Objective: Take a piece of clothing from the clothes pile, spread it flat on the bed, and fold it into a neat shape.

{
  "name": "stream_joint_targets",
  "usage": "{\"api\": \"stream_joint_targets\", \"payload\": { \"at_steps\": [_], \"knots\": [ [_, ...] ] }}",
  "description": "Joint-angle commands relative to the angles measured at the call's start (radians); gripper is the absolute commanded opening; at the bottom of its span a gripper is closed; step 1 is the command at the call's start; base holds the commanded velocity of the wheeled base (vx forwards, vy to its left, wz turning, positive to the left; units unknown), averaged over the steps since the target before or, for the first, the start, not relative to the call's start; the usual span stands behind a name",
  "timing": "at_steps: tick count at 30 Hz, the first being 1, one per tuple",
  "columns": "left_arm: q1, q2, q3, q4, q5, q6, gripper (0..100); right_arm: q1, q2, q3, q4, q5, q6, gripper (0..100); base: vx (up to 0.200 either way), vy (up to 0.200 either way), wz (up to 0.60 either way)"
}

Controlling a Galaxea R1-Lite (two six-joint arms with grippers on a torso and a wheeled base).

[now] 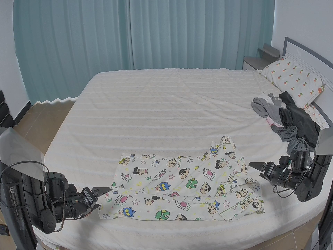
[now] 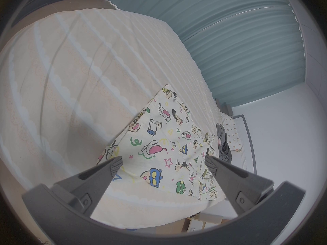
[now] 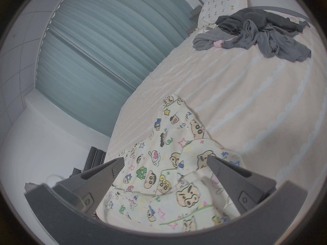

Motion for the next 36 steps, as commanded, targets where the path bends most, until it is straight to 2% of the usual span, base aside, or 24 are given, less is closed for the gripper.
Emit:
{"api": "stream_joint_targets", "payload": {
  "at_steps": [1,5,12,20,32,36],
  "knots": [
    [0.0,-0.001,0.003,-0.018,0.004,-0.001,100,0.145,-0.103,0.135,-0.003,-0.084,0.026,100,0.0,0.0,0.0],
    [0.0,-0.001,0.008,-0.018,0.004,-0.001,100,0.248,-0.116,0.217,-0.003,-0.09,0.099,100,0.0,0.0,0.0],
    [0.0,-0.001,0.008,-0.018,0.004,-0.001,100,0.302,-0.037,0.241,-0.002,-0.103,0.116,100,0.0,0.0,0.0],
    [0.0,-0.002,0.008,-0.018,0.004,-0.001,100,0.259,0.083,0.183,-0.039,-0.155,0.113,100,0.0,0.0,0.0],
    [0.0,-0.002,0.008,-0.018,0.004,-0.001,100,0.24,0.15,0.195,-0.04,-0.162,0.113,100,0.0,0.0,0.0],
    [0.0,-0.002,0.009,-0.018,0.004,-0.001,100,0.233,0.195,0.183,-0.046,-0.219,0.104,100,0.0,0.0,0.0]
  ]
}}
